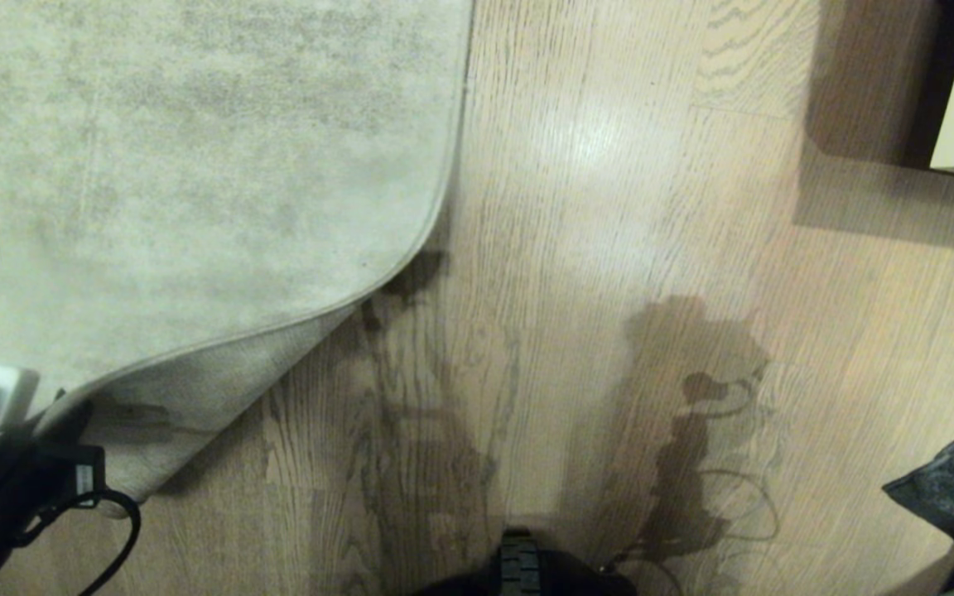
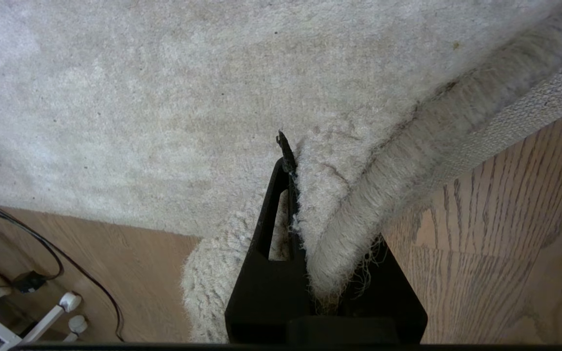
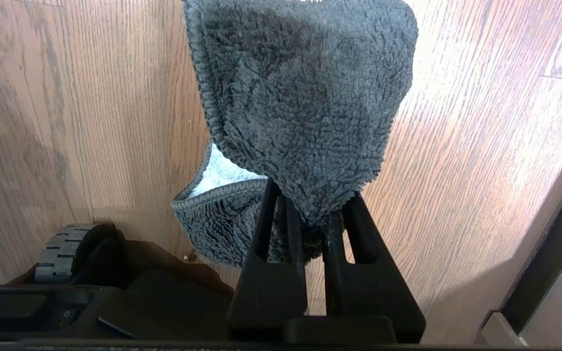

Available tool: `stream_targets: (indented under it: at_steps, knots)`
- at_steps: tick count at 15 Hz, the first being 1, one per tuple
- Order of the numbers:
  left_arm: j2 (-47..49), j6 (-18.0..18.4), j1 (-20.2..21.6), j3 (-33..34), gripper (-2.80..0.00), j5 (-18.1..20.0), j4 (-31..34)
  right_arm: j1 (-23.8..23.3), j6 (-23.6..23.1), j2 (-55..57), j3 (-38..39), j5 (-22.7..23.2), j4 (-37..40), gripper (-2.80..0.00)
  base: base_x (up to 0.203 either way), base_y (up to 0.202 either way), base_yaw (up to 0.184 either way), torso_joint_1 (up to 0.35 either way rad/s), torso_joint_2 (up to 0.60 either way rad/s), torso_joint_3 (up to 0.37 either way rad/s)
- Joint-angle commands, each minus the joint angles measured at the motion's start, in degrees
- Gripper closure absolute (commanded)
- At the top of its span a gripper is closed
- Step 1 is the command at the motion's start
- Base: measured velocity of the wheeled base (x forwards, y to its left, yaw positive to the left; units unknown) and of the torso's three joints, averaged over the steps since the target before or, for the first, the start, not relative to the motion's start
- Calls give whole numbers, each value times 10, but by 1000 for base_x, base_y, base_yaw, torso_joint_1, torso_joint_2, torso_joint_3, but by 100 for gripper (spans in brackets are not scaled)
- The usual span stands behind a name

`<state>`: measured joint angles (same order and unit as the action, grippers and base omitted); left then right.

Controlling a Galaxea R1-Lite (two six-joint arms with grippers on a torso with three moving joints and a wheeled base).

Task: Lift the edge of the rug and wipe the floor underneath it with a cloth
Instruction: Lift up the carpet

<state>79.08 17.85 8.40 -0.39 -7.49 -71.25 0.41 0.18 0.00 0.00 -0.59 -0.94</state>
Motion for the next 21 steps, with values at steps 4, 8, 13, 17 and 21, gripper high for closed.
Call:
stream_targets:
  at_steps: [4, 8, 13, 17, 21]
  knots:
    - [1, -11, 16, -9, 0, 25, -5, 0, 0, 0, 0, 0, 0, 0, 0, 0, 0, 0, 0, 0]
    - [11, -12, 68, -33, 0, 70, -3, 0, 0, 0, 0, 0, 0, 0, 0, 0, 0, 0, 0, 0]
    - [12, -12, 72, -29, 0, 74, -3, 0, 0, 0, 0, 0, 0, 0, 0, 0, 0, 0, 0, 0]
    - [11, -11, 77, -24, 0, 75, -3, 0, 0, 0, 0, 0, 0, 0, 0, 0, 0, 0, 0, 0]
    - [5, -11, 76, -14, 0, 75, -4, 0, 0, 0, 0, 0, 0, 0, 0, 0, 0, 0, 0, 0]
